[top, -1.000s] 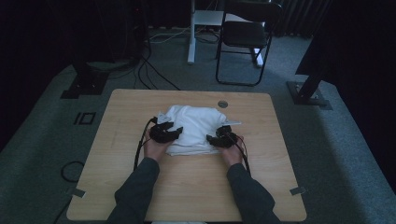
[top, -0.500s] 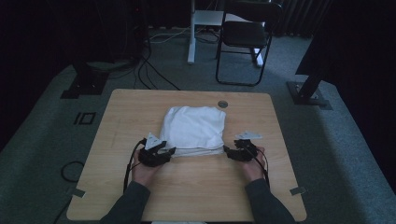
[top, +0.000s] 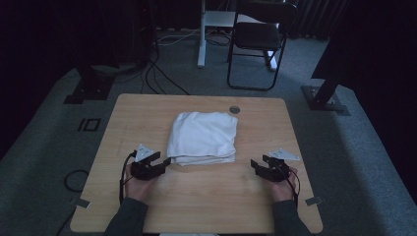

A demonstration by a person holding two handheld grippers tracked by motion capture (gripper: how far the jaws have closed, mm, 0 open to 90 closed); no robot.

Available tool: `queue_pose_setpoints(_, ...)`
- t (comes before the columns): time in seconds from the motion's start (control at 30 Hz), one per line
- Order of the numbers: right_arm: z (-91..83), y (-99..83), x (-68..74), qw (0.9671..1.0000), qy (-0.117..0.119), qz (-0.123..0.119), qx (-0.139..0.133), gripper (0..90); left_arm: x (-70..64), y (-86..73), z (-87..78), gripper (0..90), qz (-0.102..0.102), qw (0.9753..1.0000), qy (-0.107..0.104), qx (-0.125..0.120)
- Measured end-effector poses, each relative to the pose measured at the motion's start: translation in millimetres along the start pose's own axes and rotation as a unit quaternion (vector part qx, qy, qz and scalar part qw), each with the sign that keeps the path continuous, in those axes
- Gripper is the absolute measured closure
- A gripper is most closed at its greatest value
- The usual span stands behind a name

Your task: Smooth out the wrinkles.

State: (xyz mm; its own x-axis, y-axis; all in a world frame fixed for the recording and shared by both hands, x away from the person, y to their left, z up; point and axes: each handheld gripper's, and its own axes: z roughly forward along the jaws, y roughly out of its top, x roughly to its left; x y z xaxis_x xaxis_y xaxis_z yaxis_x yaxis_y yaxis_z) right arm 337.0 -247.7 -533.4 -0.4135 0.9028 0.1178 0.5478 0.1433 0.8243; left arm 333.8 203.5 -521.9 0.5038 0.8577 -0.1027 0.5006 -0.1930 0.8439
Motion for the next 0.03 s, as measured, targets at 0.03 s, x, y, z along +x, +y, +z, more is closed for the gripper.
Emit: queue_pose_setpoints(0.03, -1.5, -0.3, -1.8, 1.0000, -0.002, 0.002, -0.002, 39.2, 0.4, 0.1, -0.8, 45.8, 0.000, 1.0000, 0.001, 0.001)
